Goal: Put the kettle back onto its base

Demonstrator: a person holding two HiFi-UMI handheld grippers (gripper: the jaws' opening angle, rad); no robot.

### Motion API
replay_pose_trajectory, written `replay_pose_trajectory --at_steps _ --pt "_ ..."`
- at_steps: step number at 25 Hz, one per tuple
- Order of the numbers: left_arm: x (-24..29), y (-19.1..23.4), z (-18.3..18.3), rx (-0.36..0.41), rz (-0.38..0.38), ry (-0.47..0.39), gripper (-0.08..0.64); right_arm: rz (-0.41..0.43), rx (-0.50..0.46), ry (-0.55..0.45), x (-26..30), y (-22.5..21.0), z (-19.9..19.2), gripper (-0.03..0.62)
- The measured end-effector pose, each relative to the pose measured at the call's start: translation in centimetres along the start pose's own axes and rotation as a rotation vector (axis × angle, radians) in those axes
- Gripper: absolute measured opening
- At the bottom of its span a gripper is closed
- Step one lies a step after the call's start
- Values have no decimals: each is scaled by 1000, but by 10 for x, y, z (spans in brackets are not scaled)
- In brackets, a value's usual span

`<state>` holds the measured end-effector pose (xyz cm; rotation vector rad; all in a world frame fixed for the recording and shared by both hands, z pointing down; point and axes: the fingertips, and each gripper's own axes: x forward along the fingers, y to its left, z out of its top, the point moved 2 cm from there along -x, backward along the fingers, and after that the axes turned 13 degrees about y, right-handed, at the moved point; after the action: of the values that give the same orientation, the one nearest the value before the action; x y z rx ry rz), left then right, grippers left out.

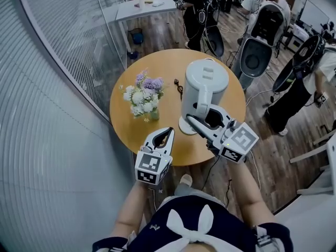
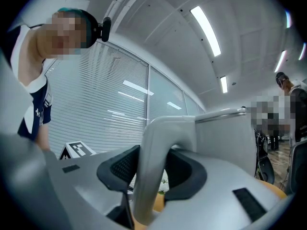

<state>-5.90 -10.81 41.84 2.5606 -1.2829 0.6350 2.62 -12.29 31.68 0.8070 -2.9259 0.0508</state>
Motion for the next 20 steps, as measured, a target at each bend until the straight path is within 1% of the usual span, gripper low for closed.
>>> replay_pose_trajectory --at_steps 4,11,20 --pt "13 8 -4 -8 -18 30 26 -4 22 3 9 -13 -4 161" --pt "30 10 -5 -31 -34 77 26 -4 69 26 14 -36 -11 161" --pt "44 25 -9 -55 -45 105 26 -2 99 45 33 -56 -24 161"
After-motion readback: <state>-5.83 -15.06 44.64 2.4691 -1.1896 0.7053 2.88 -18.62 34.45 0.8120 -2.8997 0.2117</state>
